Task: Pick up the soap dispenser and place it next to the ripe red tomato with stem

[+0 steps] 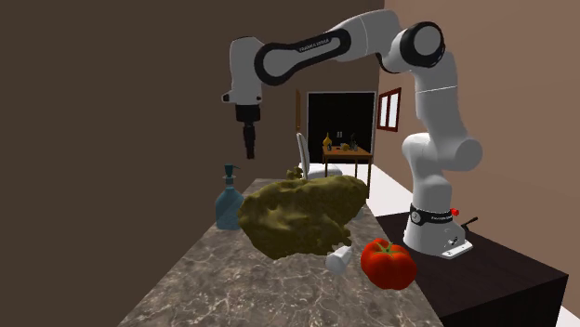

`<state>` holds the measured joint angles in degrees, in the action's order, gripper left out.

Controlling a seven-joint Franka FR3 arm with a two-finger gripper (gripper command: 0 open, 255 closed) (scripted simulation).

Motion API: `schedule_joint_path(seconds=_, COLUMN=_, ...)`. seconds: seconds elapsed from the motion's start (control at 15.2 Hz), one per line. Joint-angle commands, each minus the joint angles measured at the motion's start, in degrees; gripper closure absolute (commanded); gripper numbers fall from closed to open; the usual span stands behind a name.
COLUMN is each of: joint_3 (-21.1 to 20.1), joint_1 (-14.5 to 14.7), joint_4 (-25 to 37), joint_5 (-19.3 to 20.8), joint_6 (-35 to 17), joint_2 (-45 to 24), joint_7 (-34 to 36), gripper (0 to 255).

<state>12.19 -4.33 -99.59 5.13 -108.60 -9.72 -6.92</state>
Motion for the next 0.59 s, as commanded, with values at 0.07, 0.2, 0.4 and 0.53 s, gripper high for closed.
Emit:
schedule_joint_path(seconds=0.07, joint_3=0.23, joint_1=-1.05, joint_4=8.65, joint_5=-1.54, joint_6=0.87, joint_2=-7.6, joint_7=-0.96, gripper=0)
schedule_joint_path(seconds=0.2, joint_3=0.31, joint_1=-2.02, joint_4=14.7, joint_5=-2.53, joint_6=1.79, joint_2=-12.61, joint_7=-1.65, gripper=0)
schedule_joint_path(seconds=0.4, joint_3=0.29, joint_1=-2.33, joint_4=14.81, joint_5=-2.75, joint_6=0.59, joint_2=-13.88, joint_7=-1.78, gripper=0)
schedule_joint_path(seconds=0.53, joint_3=0.29, joint_1=-2.4, joint_4=13.63, joint_5=-2.79, joint_6=-0.83, joint_2=-14.13, joint_7=-1.79, gripper=0)
